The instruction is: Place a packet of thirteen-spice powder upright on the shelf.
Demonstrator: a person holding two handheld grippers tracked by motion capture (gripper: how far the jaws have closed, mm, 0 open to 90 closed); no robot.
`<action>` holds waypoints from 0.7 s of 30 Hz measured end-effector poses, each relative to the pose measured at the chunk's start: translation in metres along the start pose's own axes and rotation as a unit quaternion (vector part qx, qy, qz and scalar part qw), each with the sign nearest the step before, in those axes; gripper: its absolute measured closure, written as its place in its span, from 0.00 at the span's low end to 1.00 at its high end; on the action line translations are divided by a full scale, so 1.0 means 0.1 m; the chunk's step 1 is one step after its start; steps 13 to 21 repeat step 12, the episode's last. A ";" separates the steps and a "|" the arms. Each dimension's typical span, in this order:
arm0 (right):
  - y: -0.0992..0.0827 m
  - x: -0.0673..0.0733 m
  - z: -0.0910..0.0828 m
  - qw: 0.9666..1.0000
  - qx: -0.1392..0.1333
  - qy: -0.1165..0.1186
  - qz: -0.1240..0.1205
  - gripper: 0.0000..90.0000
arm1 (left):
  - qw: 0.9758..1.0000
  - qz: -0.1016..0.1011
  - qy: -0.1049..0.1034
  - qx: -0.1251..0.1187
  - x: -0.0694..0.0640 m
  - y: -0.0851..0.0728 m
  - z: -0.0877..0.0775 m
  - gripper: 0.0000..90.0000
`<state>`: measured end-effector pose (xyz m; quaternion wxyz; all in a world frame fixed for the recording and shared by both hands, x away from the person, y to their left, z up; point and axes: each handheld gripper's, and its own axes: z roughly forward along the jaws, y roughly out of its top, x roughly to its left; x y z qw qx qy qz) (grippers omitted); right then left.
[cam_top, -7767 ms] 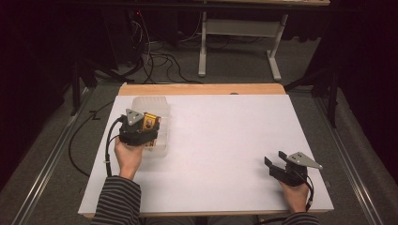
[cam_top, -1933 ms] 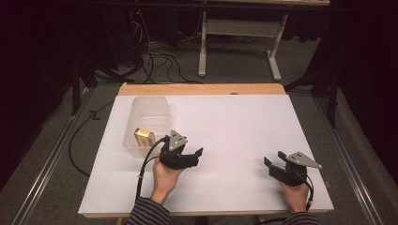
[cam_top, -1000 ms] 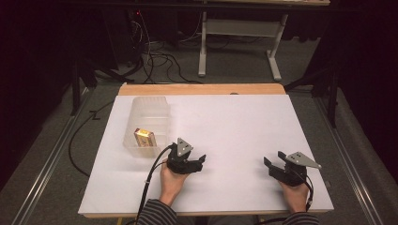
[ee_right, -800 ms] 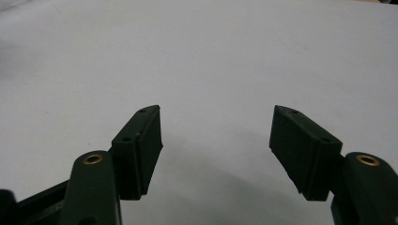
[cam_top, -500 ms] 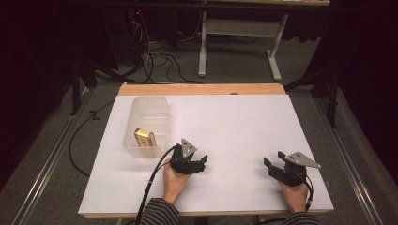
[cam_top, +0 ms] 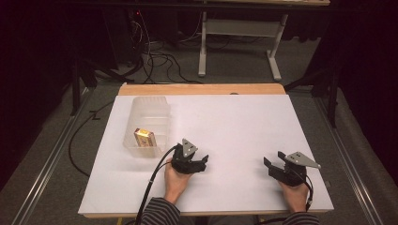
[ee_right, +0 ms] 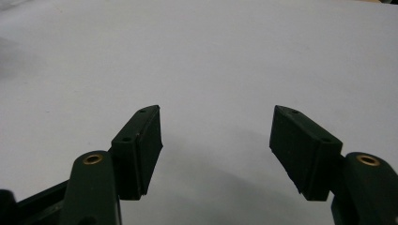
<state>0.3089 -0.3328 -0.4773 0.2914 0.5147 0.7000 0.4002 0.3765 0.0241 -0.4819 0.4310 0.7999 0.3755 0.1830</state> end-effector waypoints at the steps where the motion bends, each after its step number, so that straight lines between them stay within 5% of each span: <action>1: 0.00 0.00 0.00 1.000 0.000 0.000 0.000 0.39 | 1.000 0.001 0.001 0.001 0.00 0.00 0.00 0.28; 21: 0.00 0.00 0.00 1.000 0.000 0.000 0.000 0.39 | 1.000 0.007 0.004 0.004 -0.01 0.00 0.01 0.28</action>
